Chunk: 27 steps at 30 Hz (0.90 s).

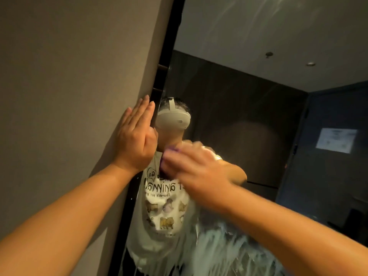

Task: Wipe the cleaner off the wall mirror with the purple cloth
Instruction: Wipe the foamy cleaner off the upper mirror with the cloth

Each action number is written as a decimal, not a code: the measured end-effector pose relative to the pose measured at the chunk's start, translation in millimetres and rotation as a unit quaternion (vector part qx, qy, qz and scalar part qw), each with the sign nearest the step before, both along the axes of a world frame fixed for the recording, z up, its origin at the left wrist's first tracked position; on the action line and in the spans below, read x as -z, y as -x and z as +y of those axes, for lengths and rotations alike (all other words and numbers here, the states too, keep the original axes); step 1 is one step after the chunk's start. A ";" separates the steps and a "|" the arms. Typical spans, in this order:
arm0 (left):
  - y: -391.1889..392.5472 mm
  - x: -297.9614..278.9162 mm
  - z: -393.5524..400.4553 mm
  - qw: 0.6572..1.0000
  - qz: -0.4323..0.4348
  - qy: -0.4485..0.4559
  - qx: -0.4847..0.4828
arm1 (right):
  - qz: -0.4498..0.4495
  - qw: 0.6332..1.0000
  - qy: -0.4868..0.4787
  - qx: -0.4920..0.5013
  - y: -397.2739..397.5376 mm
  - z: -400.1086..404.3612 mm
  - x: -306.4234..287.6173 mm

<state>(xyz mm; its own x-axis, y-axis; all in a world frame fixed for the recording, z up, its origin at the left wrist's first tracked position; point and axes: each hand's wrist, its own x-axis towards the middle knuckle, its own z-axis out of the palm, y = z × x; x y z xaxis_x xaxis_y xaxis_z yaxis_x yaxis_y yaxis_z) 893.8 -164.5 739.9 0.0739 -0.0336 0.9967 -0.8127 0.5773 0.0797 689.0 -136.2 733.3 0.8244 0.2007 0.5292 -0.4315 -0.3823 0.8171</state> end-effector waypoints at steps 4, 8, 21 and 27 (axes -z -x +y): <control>-2.5 2.3 3.8 0.999 -0.003 -0.021 0.032 | -0.211 0.971 0.077 0.086 -16.9 -9.8 -84.7; -6.8 3.2 10.1 0.997 -0.019 -0.047 0.066 | -0.132 0.989 0.056 0.039 -32.2 -13.6 -6.8; -24.7 9.9 33.2 0.983 -0.046 -0.121 0.132 | -0.049 0.997 -0.061 -0.018 -42.8 9.0 94.6; -29.5 6.7 40.3 0.978 -0.044 -0.136 0.151 | -0.061 0.997 -0.046 0.032 -74.0 -15.6 77.3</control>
